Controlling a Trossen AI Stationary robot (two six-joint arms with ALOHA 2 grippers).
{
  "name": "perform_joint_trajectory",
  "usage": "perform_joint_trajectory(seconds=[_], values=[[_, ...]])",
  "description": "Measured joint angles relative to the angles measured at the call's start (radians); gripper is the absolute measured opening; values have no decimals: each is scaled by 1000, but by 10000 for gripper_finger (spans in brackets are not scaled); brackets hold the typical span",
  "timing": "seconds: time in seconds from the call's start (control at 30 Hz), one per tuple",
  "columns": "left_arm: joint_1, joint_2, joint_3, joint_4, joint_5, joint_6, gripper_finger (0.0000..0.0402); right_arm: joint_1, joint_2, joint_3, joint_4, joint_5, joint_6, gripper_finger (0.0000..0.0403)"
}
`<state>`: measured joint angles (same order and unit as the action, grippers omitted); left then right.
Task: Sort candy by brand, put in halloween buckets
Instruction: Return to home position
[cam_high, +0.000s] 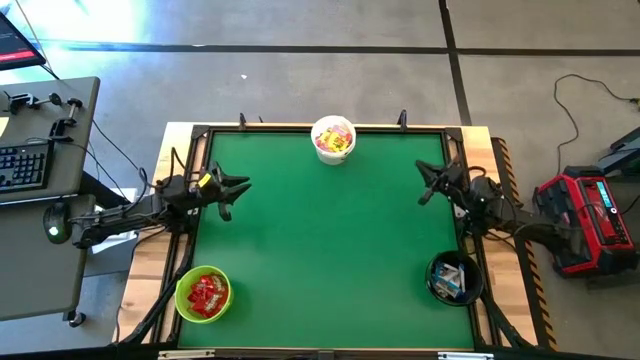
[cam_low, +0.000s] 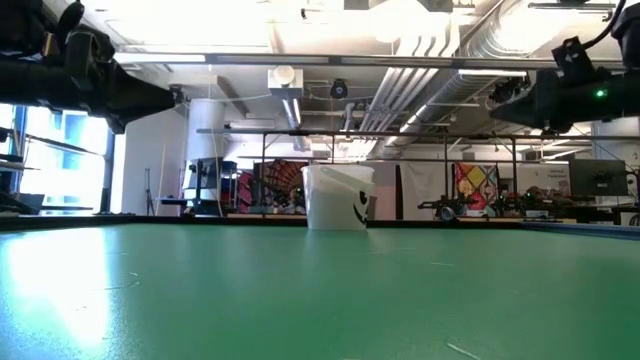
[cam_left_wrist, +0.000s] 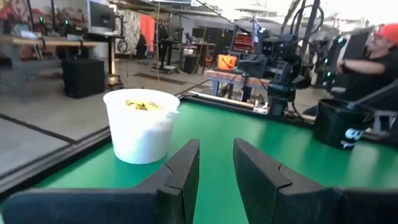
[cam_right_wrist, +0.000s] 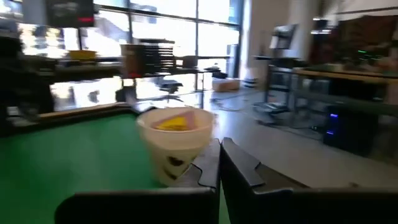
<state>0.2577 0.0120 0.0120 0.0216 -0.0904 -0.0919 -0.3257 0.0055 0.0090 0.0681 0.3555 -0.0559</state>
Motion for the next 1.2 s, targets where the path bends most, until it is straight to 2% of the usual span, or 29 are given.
perform_joint_trajectory(seconds=[0.17,0.33,0.47,0.67,1.2], values=[[0,11,0,1,-7,-46,89,-41,0,1,-5,69,-6,0],[0,35,0,11,-59,-63,89,-63,0,1,-5,112,-51,0],[0,45,0,12,-61,-71,89,-63,2,1,-5,112,-54,0],[0,47,0,12,-60,-91,89,-62,2,2,-7,100,33,0],[0,47,0,12,-59,-89,89,-62,2,3,-8,99,22,0]])
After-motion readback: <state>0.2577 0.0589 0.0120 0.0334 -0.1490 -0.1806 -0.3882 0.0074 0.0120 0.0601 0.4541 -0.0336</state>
